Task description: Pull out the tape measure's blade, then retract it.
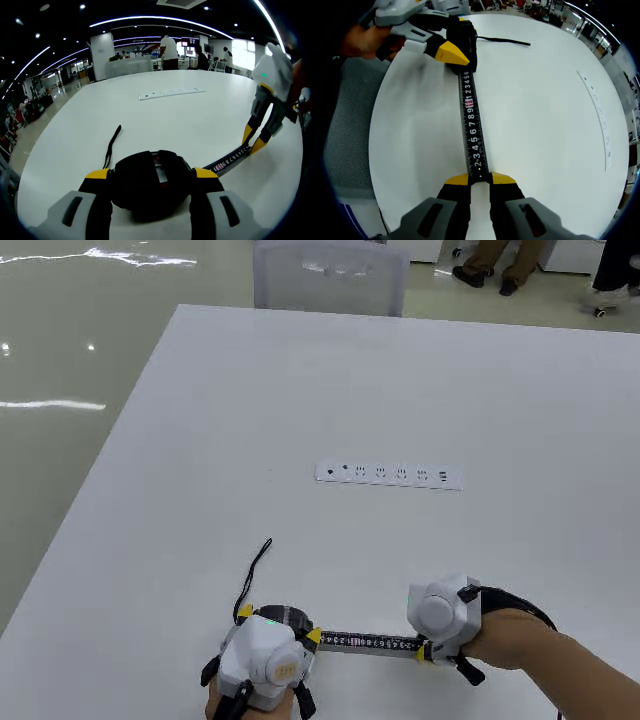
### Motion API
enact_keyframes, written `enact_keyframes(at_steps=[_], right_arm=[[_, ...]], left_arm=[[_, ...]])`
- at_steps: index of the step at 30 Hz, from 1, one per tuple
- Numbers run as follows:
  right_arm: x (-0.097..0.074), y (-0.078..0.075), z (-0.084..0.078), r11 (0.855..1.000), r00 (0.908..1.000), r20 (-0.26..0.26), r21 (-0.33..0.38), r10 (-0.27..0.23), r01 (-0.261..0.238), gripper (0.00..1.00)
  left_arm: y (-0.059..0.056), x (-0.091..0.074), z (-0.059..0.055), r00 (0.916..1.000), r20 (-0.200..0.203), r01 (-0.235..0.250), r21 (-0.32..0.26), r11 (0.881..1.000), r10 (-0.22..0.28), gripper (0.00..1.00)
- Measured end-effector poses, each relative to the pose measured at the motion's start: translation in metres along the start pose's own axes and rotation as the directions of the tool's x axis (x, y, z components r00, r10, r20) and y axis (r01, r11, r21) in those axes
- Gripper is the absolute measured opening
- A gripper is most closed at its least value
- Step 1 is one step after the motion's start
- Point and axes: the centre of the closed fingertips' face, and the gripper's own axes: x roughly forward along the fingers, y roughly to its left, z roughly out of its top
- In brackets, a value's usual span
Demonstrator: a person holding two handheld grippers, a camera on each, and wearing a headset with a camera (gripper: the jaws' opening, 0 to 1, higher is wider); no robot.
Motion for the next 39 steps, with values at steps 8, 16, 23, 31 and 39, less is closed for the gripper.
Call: enact_keyframes(at_steps=[8,16,23,31,39], right_arm=[[0.004,0.001,0.006,1.000,0.9999,0.012,-0.002,-0.004,0.004,0.12],[0.008,0.001,0.010,1.000,0.9999,0.015,-0.004,-0.005,0.005,0.12],[0.009,0.001,0.012,1.000,0.9998,0.017,-0.007,-0.004,0.005,0.12],[0.011,0.001,0.016,1.000,0.9998,0.021,0.000,-0.004,0.004,0.12],[0.013,0.001,0.018,1.000,0.9998,0.021,-0.008,0.000,0.000,0.12]], left_arm=[[0.000,0.000,-0.001,1.0000,0.001,-0.001,0.001,1.000,0.001,0.58],[-0.001,-0.002,0.000,1.0000,0.001,0.000,0.001,1.000,0.000,0.58],[0.000,0.000,-0.001,1.0000,-0.001,0.002,0.001,1.000,-0.002,0.58],[0.000,0.000,-0.001,1.0000,-0.002,0.003,0.003,1.000,-0.003,0.58],[-0.001,-0.001,0.000,1.0000,-0.003,0.007,0.001,1.000,-0.007,0.58]])
